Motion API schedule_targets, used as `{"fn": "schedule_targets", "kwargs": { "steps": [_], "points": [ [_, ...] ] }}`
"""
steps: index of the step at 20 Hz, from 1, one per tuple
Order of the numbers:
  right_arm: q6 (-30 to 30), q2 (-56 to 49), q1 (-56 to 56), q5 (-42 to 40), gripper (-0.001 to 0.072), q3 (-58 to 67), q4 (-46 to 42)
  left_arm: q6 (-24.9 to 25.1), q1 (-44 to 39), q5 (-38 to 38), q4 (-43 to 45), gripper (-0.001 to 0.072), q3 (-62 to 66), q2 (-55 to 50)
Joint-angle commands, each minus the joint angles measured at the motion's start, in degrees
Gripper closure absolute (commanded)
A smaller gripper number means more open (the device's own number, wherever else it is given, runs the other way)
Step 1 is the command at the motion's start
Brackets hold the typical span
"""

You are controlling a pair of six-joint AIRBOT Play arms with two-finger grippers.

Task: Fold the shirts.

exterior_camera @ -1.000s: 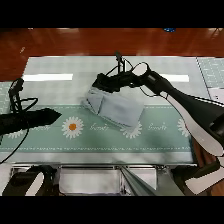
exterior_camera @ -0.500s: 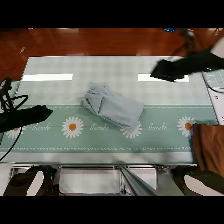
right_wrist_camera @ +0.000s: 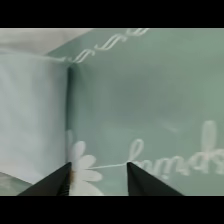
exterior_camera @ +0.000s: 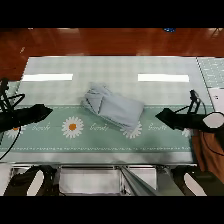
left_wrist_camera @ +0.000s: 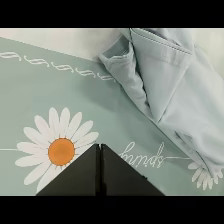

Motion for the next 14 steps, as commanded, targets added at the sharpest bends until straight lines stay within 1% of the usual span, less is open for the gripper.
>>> {"fn": "schedule_targets", "kwargs": {
  "steps": [1,2,4,8,10,11,13,14],
  "points": [
    [-9.0,-7.6,3.3,-9.3,0.0296,-5.0,21.9,0.0,0.1,-0.1,-0.2,0.0688,0.0,0.0],
    [-11.3,-11.0,5.6,-9.9,0.0296,-4.2,25.0,0.0,0.1,-0.2,-0.2,0.0688,0.0,0.0],
    [-14.0,-17.6,9.3,-9.9,0.0296,-1.6,27.5,-0.1,0.1,-0.3,-0.2,0.0688,0.0,0.0],
    [-15.3,-28.0,14.5,-9.8,0.0298,5.2,27.6,-0.1,0.1,-0.3,-0.2,0.0688,0.0,0.0],
    [-15.7,-31.4,16.5,-9.8,0.0308,9.1,27.6,-0.1,0.1,-0.3,-0.2,0.0688,0.0,0.0],
    [-16.0,-32.7,17.4,-9.6,0.0352,11.5,27.6,-0.1,0.1,-0.3,-0.2,0.0688,0.0,0.0],
    [-18.7,-33.9,18.9,-9.2,0.0621,16.2,27.6,0.0,0.1,-0.3,-0.2,0.0688,0.0,0.0],
    [-21.4,-34.2,19.5,-8.7,0.0689,18.9,27.6,-0.1,0.1,-0.3,-0.2,0.0688,0.0,0.0]
  ]
}}
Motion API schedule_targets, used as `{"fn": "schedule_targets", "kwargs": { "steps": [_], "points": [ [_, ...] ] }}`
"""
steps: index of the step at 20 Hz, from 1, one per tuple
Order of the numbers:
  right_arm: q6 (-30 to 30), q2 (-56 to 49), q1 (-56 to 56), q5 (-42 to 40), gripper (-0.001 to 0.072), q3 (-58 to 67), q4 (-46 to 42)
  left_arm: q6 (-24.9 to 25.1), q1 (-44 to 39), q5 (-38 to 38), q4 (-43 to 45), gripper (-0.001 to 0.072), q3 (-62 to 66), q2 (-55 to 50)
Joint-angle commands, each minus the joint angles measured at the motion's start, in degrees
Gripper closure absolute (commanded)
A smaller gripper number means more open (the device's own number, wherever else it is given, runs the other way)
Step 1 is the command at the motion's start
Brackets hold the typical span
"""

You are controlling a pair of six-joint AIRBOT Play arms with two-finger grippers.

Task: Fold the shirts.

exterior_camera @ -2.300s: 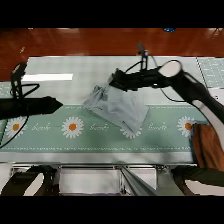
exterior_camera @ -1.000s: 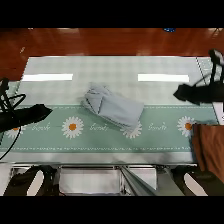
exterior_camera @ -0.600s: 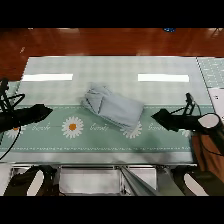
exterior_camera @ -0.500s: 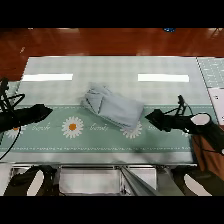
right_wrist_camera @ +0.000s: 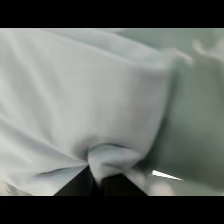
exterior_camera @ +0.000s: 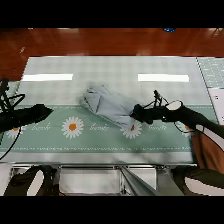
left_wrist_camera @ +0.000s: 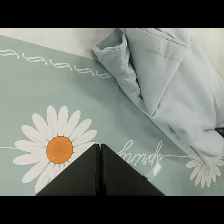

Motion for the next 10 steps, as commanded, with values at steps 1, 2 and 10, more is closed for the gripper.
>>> {"fn": "schedule_targets", "kwargs": {
  "steps": [1,2,10],
  "points": [
    [-5.3,-2.7,2.7,1.9,0.0689,9.0,1.0,0.0,0.0,0.0,0.0,0.0688,0.0,0.0],
    [-5.7,-2.7,2.6,3.7,0.0690,12.3,0.2,0.0,0.0,0.0,0.0,0.0688,0.0,0.0],
    [12.2,-2.6,-3.6,29.3,0.0690,49.9,-26.9,0.1,0.0,0.1,0.0,0.0688,0.0,0.0]
  ]
}}
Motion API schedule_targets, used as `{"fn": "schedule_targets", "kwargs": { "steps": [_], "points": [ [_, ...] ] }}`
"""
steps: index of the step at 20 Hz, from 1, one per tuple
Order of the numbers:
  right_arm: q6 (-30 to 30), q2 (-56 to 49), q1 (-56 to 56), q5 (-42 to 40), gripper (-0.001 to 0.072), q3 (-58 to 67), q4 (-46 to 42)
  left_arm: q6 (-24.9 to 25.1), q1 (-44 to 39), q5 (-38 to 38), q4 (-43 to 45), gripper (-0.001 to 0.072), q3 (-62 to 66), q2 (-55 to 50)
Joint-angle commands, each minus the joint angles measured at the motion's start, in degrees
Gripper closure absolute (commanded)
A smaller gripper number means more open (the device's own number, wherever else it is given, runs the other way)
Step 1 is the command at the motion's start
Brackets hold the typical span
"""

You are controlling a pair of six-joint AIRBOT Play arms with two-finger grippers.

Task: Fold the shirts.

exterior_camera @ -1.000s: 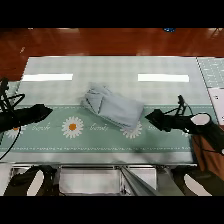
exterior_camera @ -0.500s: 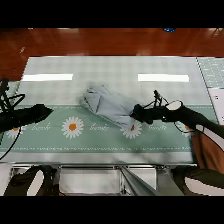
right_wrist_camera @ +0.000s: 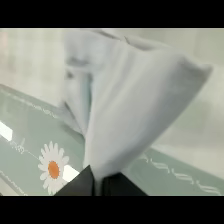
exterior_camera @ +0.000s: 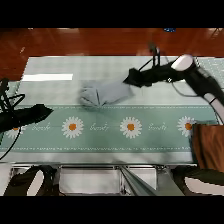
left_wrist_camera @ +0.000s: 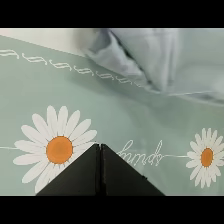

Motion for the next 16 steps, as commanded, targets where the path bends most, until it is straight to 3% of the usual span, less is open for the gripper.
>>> {"fn": "schedule_targets", "kwargs": {
  "steps": [1,6,14,16],
  "points": [
    [9.6,-0.1,-3.7,14.0,0.0690,17.5,-12.7,0.0,0.0,0.0,0.0,0.0688,0.0,0.0],
    [18.2,1.7,-14.1,24.4,0.0690,33.4,-16.1,0.0,0.0,0.0,-2.6,0.0688,0.0,0.0],
    [20.2,13.3,-40.1,39.9,0.0690,36.9,-21.5,0.1,0.0,1.2,-2.6,0.0688,0.0,0.0],
    [20.8,15.7,-47.8,43.8,0.0690,36.9,-24.5,2.6,0.1,3.1,-2.6,0.0688,0.0,0.0]
  ]
}}
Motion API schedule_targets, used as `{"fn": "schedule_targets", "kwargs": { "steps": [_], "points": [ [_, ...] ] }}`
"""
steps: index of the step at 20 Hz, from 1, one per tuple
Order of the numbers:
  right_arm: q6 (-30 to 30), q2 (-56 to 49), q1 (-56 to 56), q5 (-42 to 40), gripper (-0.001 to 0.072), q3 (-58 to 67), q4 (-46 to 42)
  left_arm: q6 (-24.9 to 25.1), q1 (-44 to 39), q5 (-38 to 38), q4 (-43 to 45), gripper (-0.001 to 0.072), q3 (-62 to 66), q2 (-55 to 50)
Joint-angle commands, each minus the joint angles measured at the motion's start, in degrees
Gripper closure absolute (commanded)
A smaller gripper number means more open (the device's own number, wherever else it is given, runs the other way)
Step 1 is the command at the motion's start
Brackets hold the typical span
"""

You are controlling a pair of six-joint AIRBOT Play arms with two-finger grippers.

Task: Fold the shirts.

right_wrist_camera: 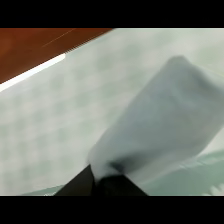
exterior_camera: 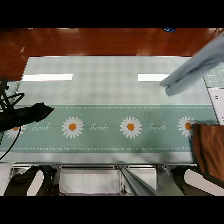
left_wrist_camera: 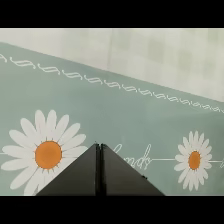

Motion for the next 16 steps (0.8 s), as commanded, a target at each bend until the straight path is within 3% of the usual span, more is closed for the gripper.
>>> {"fn": "schedule_targets", "kwargs": {
  "steps": [1,8,16],
  "points": [
    [1.2,4.2,-13.8,10.1,0.0690,0.5,-4.3,2.1,0.1,2.4,0.0,0.0687,0.1,0.0],
    [-0.3,14.6,-31.3,12.5,0.0690,-13.7,-6.3,4.3,-2.7,5.8,0.0,0.0688,0.1,0.0],
    [-7.7,28.8,-49.9,12.5,0.0689,-39.3,-28.0,5.8,-5.2,6.8,0.0,0.0688,0.1,-1.7]
  ]
}}
